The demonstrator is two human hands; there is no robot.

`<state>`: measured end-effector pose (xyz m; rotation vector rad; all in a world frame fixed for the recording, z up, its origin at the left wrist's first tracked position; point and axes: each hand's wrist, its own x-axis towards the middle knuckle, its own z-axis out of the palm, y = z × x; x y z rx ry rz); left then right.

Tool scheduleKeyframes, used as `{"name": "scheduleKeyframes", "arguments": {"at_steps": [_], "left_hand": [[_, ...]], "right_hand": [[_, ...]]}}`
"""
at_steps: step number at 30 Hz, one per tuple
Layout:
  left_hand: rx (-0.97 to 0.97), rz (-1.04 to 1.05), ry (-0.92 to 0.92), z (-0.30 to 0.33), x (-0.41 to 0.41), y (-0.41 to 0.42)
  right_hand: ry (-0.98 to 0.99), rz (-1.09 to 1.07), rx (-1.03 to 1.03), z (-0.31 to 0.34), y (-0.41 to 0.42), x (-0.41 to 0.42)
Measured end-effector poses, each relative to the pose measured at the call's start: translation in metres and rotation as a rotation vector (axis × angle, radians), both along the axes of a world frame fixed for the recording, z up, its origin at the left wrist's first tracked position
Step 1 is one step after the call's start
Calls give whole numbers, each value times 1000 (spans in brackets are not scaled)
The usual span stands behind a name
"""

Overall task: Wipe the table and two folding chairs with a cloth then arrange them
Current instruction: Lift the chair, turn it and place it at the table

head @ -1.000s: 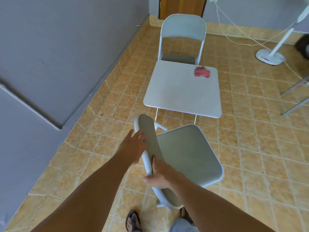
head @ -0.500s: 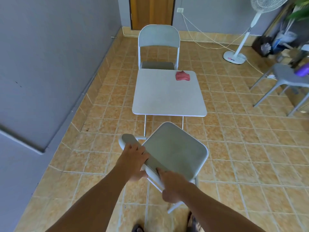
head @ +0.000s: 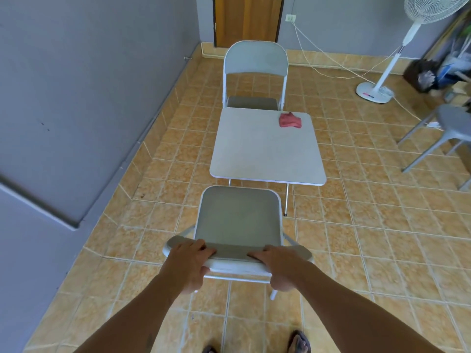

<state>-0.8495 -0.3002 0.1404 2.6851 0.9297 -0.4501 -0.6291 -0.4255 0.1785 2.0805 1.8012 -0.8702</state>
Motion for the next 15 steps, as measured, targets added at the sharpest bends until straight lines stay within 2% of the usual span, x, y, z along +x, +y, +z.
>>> {"name": "scheduleKeyframes", "arguments": {"at_steps": [7, 10, 15], "left_hand": [[66, 53, 200, 8, 43, 32], [-5, 142, 152, 5, 57, 46], [20, 202, 109, 2, 87, 62]], "right_hand": [[-39, -111, 135, -16, 15, 34], [-32, -169, 224, -22, 24, 45], [22, -238, 322, -25, 37, 75]]}}
